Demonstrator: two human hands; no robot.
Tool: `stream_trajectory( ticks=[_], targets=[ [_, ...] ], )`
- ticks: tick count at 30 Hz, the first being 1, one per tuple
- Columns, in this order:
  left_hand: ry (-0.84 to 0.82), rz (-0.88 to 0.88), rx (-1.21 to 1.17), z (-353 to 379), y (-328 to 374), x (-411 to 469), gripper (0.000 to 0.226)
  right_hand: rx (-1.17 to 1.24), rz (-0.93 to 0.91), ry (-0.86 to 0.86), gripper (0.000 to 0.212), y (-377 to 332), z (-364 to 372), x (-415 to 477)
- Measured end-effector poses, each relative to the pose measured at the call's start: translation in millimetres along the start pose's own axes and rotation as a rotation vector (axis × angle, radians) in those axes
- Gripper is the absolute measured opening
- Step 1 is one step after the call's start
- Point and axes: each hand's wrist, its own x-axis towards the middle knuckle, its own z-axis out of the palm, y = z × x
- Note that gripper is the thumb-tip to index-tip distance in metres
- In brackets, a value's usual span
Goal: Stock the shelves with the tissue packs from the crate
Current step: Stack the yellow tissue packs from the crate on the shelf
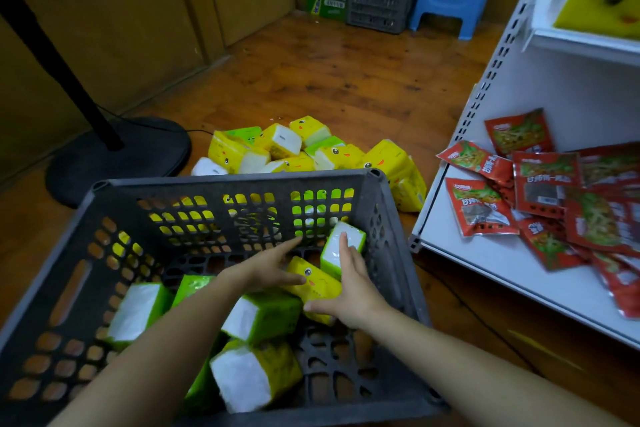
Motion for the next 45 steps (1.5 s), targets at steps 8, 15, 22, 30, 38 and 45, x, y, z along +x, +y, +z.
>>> stream_trajectory(
  ticks=[8,15,22,30,38,45],
  targets=[
    [-0.122,-0.006,-0.128,2,-1,-3,0.082,-0.127,0.101,-0.012,0.107,6,9,-3],
    [-0.191,-0.049,-0.121,1,5,-8,0.084,0.01,0.215,-0.167,0.107,9,15,4],
    [-0.146,-0.062,-0.259,4,10,-16,0.098,0.191,0.158,-0.171,0.155,41,43,34],
    [0.12,0.146,-0.405,-16,21,-45,0.081,0.205,0.131,0.065,0.097,-19,2,-2],
    [0.557,0.397,-0.463,-58,81,-100,0.065,0.342,-0.218,0.334,0.067,-83,-49,-16],
    [0.795,0.837,-0.546,-132,195,-156,0.053,0.374,-0.674,0.624,0.066,-157,-152,-69]
  ],
)
